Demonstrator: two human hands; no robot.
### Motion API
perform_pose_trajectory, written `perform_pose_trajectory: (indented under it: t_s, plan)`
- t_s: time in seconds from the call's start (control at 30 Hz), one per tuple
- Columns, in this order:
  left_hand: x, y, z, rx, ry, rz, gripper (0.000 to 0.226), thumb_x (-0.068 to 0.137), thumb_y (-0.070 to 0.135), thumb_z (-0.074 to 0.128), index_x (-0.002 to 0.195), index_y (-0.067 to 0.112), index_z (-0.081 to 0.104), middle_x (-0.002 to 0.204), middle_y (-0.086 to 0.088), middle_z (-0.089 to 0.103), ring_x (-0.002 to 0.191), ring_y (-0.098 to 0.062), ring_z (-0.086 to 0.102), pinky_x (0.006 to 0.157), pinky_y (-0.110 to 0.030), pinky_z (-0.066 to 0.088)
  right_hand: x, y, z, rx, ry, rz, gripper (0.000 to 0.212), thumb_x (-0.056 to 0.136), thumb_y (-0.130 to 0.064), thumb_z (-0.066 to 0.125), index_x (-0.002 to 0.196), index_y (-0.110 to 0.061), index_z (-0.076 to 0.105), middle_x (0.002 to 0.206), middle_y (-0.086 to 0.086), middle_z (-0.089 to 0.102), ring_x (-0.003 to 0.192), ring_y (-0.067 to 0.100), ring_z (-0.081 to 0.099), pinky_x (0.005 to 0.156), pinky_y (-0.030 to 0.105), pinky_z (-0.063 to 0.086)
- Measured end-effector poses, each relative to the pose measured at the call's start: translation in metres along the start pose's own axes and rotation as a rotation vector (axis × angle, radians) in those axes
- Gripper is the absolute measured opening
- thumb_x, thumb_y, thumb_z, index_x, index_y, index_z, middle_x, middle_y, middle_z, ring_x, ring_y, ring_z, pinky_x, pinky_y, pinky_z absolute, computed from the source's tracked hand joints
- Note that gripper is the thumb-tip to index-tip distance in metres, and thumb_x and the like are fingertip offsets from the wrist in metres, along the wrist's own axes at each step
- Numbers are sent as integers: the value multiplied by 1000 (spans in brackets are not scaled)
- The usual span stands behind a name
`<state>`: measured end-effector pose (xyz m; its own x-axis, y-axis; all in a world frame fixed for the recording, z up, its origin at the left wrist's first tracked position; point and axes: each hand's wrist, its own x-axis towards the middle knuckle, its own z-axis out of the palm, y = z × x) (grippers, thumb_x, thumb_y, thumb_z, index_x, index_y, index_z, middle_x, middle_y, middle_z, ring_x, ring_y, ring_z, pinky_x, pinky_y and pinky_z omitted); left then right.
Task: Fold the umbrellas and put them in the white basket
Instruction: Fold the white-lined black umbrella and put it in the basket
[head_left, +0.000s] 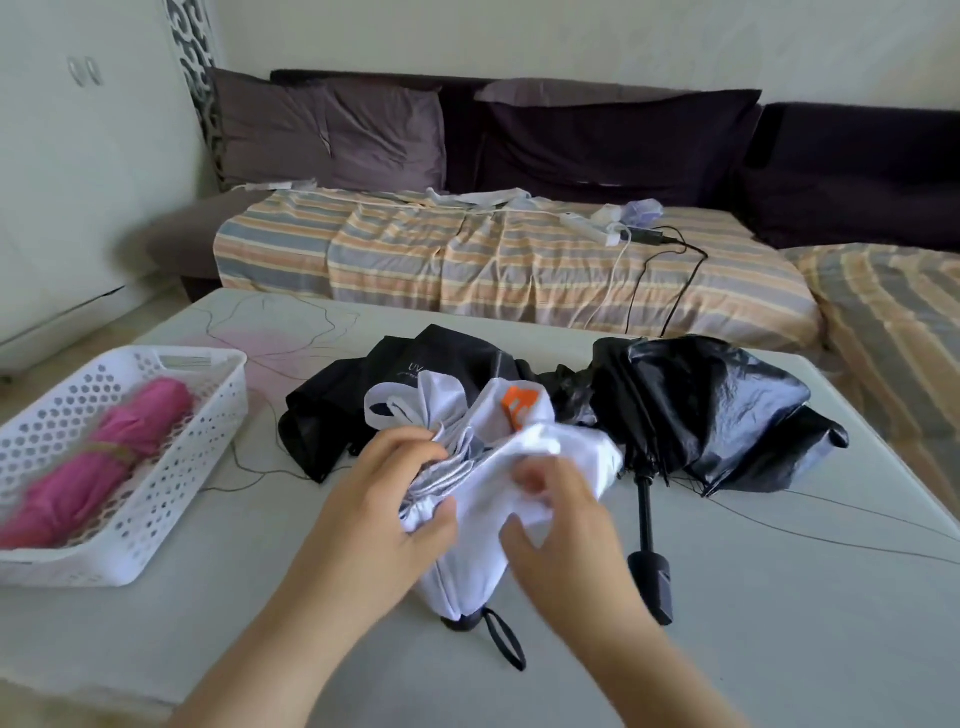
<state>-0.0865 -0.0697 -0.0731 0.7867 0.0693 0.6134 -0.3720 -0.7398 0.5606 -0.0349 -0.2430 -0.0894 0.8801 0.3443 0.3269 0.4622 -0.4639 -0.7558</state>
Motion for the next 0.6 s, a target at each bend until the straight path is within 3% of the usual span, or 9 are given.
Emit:
perform_pose_trajectory:
  t_s: [0.07,0.17,0.23,0.3,0.37,0.43,0.53,0.6]
  plan:
    - [-4,6,-1,7,-15,35,24,75,34,50,99,28,50,112,18,48,94,1,52,70,-14,43,5,3,-18,-243,205,49,53,73,-5,64,122,-22,51,107,-16,34,97,7,33,85,20,29]
    - [-8,14,-2,68,-24,85,23,76,31,49,99,26,50,115,16,48,90,-2,53,70,-15,42,-11,6,-28,-374,84,22,64,76,-17,69,129,-41,42,116,-20,21,110,9,25,93,25,19]
    - [-10,17,-6,140,-57,118,24,76,30,49,100,25,50,118,15,47,86,-2,52,69,-17,42,-8,15,-45,-410,89,-6,63,76,-22,70,128,-44,43,125,-19,27,118,9,24,95,26,16]
    - [-11,17,-11,209,-77,154,25,75,29,49,100,24,51,121,14,47,85,-3,52,69,-15,41,-10,8,-51,-373,80,-79,44,77,-26,66,113,-46,51,118,-20,40,114,9,29,92,26,15]
    - [-13,17,-14,236,-60,138,26,74,29,48,99,22,53,121,14,47,82,-7,54,62,-17,44,-14,0,-49,-356,-11,-137,20,77,-30,56,95,-36,62,96,-20,52,105,13,41,84,24,15]
    - [-15,17,-15,247,-36,116,26,74,30,47,99,23,51,121,13,46,76,-12,56,57,-24,46,-18,-7,-49,-384,-113,-153,17,82,-28,54,91,-21,66,84,-11,58,95,19,52,80,26,20]
    - [-18,14,-10,234,-7,86,26,74,26,53,100,26,49,121,12,46,85,-8,54,63,-20,40,-22,-12,-50,-386,-185,-140,8,88,-15,59,93,-12,64,84,-4,58,83,21,55,69,26,29]
    - [-17,12,-10,249,8,72,27,73,32,52,100,29,50,123,10,46,96,-11,54,65,-21,41,-27,-12,-50,-452,-251,-86,11,91,-20,55,99,-16,60,89,-7,52,86,18,52,66,25,27]
